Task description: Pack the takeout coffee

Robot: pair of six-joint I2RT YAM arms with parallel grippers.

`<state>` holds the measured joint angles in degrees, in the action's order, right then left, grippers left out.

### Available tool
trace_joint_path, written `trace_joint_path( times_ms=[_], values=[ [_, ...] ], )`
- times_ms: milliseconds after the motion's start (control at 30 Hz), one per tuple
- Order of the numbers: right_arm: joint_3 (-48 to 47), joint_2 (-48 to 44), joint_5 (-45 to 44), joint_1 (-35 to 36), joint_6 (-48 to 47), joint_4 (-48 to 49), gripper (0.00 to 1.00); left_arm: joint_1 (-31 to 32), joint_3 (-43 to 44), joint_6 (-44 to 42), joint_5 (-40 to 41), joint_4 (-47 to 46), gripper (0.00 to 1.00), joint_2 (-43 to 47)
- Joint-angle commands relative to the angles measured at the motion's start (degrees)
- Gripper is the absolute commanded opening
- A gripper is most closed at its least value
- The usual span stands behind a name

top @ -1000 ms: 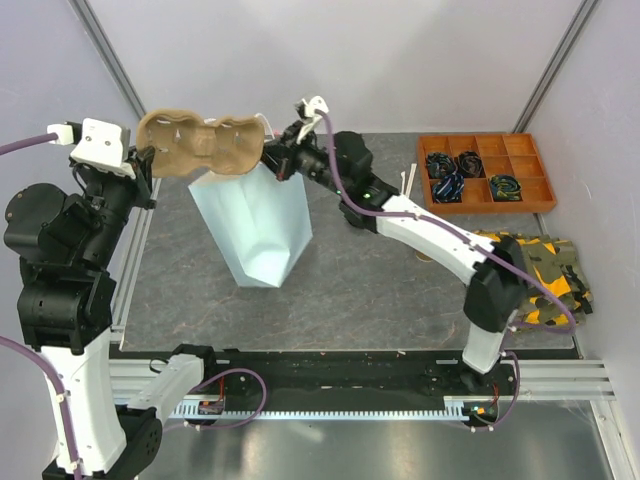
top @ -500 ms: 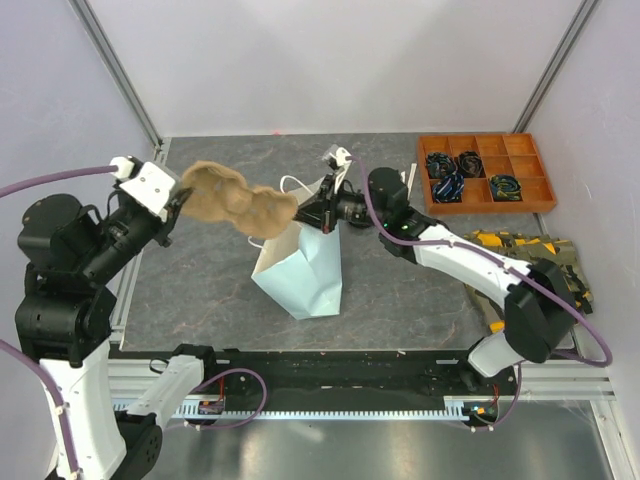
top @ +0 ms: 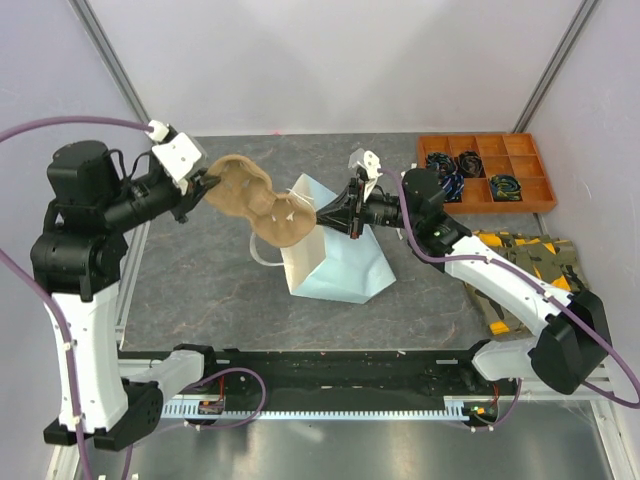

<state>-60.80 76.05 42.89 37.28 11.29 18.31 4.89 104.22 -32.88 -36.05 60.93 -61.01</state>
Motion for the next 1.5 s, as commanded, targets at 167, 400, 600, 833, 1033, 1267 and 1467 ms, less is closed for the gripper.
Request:
trace_joint_path(
  times_ms=[167, 400, 600, 833, 1033, 1267, 1467],
  values=[
    [2.0, -1.7, 3.6, -2.1, -3.4, -0.6, 0.0, 1.1, 5.6, -3.2, 3.6, -5.0, 0.02, -6.0],
    [2.1, -1.1, 5.5, -2.9, 7.8, 8.6, 0.0, 3.0, 4.7, -7.2, 5.5, -5.8, 0.02, -5.8],
    [2.3, 4.6, 6.9, -2.8, 30.5, 31.5, 0.0, 3.0, 4.8, -8.3, 11.8, -4.5, 0.02, -4.1],
    [2.9, 6.0, 6.1, 0.0, 37.4, 40.4, 0.0, 3.0, 4.4, -8.3, 12.1, -1.0, 0.02, -3.6],
    [8.8, 4.5, 5.5, 0.3, 31.7, 40.1, 0.0, 7.6, 1.0, -12.3, 9.2, 7.6, 0.02, -4.0],
    [14.8, 2.4, 6.0, 0.5, 21.9, 37.4, 0.0, 15.4, -4.8, -4.7, 10.8, 8.0, 0.02, -4.5],
    [16.3, -3.4, 2.8, 0.5, 13.9, 28.3, 0.0, 22.8, -8.0, 1.3, 15.3, 5.7, 0.02, -5.1]
  ],
)
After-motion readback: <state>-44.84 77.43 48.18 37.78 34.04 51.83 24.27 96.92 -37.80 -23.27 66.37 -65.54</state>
